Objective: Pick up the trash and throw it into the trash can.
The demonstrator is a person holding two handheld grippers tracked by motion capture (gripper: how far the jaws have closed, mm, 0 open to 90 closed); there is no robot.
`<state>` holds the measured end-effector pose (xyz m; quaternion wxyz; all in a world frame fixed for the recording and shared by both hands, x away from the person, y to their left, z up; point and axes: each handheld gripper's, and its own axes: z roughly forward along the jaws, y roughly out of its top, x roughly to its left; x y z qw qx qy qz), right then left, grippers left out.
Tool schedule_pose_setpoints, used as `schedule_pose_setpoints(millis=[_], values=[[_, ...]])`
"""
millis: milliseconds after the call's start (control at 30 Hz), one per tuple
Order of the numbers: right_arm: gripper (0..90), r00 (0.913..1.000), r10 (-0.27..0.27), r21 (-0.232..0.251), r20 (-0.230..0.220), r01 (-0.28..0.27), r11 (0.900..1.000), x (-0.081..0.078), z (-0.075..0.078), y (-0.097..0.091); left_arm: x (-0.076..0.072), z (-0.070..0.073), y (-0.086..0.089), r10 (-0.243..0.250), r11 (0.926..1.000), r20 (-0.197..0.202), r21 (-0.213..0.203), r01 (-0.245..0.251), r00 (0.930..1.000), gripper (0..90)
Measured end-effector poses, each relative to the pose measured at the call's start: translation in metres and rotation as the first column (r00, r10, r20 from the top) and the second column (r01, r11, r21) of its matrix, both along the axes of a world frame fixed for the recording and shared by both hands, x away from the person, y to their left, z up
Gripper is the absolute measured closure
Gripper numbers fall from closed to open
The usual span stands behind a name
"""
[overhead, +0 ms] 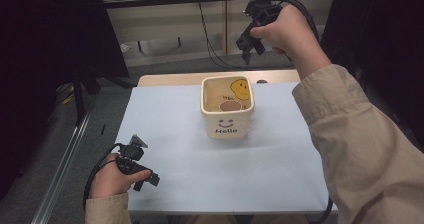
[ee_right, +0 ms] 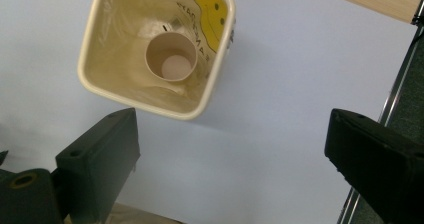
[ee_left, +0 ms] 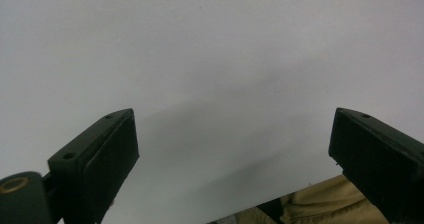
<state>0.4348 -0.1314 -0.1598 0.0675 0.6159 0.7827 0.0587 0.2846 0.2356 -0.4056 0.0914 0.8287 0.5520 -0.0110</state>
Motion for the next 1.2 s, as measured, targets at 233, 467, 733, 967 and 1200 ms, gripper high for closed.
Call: schedule_pose_setpoints(millis=[233,467,733,967,1200], values=[[7.3,0.9998,-0.018,-0.013,-0.002,0.018,0.9997,-0.013,-0.008,-0.024,0.0,0.004,-0.001,-0.007,1.0,-0.005,0.0,0.007,1.0,5.4],[7.3,0.9999,-0.012,-0.026,-0.004,0.012,0.9996,-0.027,-0.023,-0.043,-0.001,0.005,-0.001,-0.001,1.0,0.011,-0.007,0.001,0.9999,5.3],[7.1,0.9999,0.01,-0.047,0.005,-0.009,0.9989,-0.045,-0.052,-0.06,-0.001,0.007,0.0,-0.008,1.0,0.003,-0.005,0.008,1.0,5.3],[7.2,0.9999,-0.003,-0.05,-0.011,0.003,0.9987,-0.058,-0.091,-0.084,-0.002,0.007,0.0,0.01,0.9999,0.017,-0.012,-0.01,0.9998,5.3],[6.9,0.9998,0.012,-0.05,-0.013,-0.013,0.9987,-0.078,-0.125,-0.1,-0.002,0.008,0.001,0.001,1.0,0.012,-0.001,-0.001,0.9999,5.1]])
